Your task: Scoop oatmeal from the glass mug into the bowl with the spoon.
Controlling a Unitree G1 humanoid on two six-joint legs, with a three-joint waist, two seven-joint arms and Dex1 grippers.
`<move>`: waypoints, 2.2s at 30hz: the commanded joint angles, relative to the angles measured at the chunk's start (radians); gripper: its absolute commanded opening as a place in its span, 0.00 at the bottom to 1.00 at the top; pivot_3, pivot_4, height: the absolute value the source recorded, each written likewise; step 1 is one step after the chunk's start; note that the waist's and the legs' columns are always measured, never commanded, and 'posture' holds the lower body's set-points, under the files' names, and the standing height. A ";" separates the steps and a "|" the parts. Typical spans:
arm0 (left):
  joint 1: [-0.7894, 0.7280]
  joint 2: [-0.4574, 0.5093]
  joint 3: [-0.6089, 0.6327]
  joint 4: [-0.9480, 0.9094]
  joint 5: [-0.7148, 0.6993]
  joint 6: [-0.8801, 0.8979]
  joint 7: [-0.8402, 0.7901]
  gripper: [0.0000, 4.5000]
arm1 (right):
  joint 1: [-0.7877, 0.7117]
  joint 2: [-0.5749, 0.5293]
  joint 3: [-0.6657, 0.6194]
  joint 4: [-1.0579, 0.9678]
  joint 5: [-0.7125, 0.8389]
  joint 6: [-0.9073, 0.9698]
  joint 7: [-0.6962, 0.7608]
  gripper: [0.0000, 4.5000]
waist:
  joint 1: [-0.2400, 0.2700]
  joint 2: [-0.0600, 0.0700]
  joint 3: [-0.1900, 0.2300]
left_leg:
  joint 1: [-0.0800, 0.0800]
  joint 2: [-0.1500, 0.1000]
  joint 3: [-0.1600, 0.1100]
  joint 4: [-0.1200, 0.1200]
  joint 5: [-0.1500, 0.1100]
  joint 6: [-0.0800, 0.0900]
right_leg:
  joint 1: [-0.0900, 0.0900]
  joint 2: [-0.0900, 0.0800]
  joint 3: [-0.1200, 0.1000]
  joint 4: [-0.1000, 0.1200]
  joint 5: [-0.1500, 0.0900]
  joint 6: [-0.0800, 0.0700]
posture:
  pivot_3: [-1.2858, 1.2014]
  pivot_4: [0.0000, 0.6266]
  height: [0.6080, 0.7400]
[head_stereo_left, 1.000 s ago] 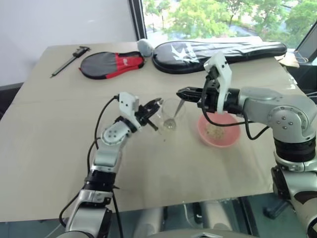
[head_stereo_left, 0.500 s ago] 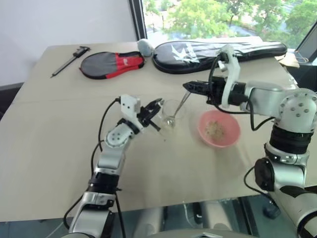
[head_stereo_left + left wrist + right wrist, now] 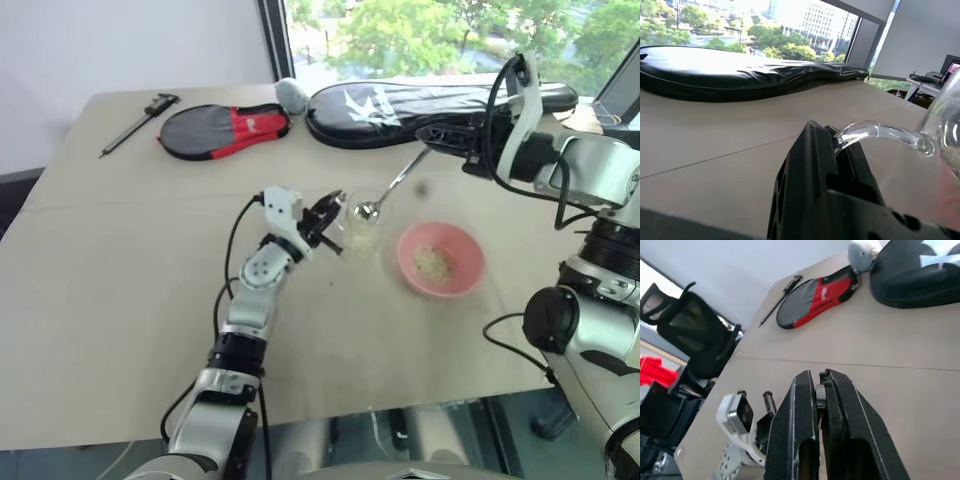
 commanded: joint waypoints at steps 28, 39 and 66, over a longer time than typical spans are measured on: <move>-0.148 -0.032 0.008 0.236 0.012 -0.162 0.002 0.02 | 0.074 -0.090 -0.094 0.114 0.530 -0.191 -0.447 0.00 | 0.000 0.000 0.000 | 0.000 0.000 0.001 0.000 0.000 0.001 | 0.000 0.001 0.001 0.000 0.000 0.000 | 0.52 0.24 1.00; -0.149 -0.032 0.007 0.250 0.011 -0.171 -0.012 0.02 | 0.228 -0.149 0.040 0.027 0.784 -0.449 -0.564 0.00 | 0.000 0.000 0.000 | 0.000 0.001 0.004 0.000 -0.001 0.003 | 0.000 0.001 0.003 0.000 0.001 0.001 | 0.52 0.24 1.00; -0.249 0.007 0.032 0.434 -0.004 -0.229 -0.059 0.02 | 0.479 -0.099 -0.162 -0.253 0.784 -0.538 -0.511 0.00 | 0.001 0.000 0.000 | 0.001 0.001 0.005 0.000 -0.001 0.004 | 0.000 0.002 0.004 0.000 0.001 0.002 | 0.52 0.24 1.00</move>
